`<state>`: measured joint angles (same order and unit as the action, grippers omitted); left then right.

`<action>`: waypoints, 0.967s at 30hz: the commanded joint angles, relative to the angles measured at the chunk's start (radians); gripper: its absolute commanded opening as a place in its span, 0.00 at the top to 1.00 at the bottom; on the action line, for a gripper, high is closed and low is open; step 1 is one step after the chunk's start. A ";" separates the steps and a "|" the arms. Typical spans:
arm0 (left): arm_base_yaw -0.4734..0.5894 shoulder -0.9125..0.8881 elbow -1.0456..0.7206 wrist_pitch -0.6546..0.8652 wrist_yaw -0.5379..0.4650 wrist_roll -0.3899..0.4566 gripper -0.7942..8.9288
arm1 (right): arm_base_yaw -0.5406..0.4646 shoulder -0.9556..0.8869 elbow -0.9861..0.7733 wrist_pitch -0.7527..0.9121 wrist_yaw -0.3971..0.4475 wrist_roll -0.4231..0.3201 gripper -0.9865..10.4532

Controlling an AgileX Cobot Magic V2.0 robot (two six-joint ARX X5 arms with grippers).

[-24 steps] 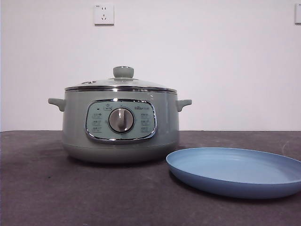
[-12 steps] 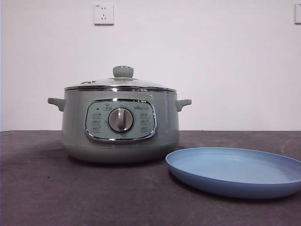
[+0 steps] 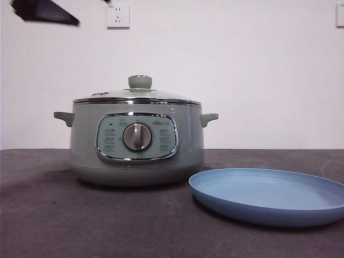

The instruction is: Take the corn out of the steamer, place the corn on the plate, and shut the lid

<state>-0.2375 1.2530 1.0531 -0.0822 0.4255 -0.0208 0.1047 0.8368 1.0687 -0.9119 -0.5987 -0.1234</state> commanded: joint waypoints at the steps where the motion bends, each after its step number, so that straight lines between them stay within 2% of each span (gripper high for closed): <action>1: -0.032 0.076 0.001 0.071 -0.038 -0.008 0.30 | 0.001 0.001 0.003 0.006 0.003 0.003 0.33; 12: -0.111 0.289 0.003 0.297 -0.152 0.000 0.30 | 0.001 0.001 0.003 0.005 0.003 0.003 0.33; 18: -0.130 0.362 0.003 0.327 -0.181 0.007 0.30 | 0.001 0.001 0.003 0.005 0.003 0.003 0.33; 27: -0.158 0.377 0.003 0.328 -0.241 0.025 0.31 | 0.001 0.001 0.003 -0.002 0.003 0.003 0.33; 29: -0.165 0.377 0.003 0.328 -0.242 0.025 0.35 | 0.001 0.001 0.003 -0.002 0.003 0.003 0.33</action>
<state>-0.3965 1.6260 1.0542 0.2379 0.1879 -0.0078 0.1047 0.8383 1.0687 -0.9176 -0.5987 -0.1234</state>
